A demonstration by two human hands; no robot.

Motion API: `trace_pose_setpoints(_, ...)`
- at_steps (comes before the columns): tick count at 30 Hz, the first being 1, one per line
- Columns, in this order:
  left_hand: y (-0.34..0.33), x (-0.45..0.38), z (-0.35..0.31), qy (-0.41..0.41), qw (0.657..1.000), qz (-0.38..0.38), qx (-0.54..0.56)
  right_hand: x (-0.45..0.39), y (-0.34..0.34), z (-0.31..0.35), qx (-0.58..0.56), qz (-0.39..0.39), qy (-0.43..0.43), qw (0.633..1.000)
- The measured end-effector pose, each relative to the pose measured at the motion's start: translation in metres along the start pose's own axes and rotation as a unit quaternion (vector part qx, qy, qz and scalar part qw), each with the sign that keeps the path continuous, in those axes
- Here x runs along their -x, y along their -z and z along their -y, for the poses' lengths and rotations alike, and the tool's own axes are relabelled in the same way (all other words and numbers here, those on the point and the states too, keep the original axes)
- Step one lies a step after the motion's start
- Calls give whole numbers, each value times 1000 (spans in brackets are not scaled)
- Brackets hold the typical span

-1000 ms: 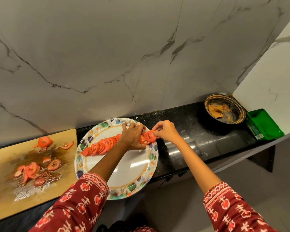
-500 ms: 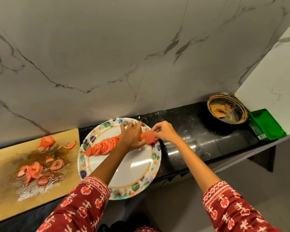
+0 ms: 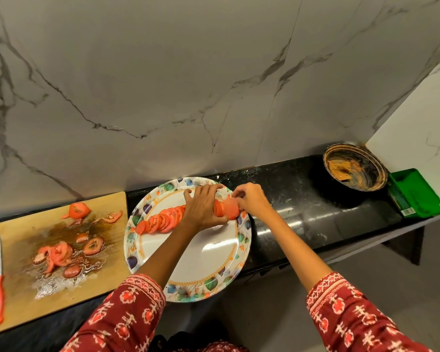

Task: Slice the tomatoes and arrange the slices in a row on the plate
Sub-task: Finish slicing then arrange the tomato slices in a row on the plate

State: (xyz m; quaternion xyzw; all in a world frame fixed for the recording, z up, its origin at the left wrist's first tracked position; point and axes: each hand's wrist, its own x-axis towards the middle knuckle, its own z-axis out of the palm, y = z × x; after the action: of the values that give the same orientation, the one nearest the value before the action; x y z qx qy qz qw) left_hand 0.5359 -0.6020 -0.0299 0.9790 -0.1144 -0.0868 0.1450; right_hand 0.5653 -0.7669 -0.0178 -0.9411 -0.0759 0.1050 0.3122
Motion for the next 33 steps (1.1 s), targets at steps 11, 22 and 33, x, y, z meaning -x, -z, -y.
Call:
trace_pose_setpoints(11, 8, -1, 10, 25, 997, 62, -44, 5, 2, 0, 47, 118, 44, 991)
trace_pose_setpoints(22, 5, 6, 8, 30, 999, 34, -20, 0, 1, -1, 88, 134, 61, 985)
trace_pose_setpoints(33, 10, 40, 44, 81, 981, -134, 118, -13, 7, 17, 16, -21, 45, 999)
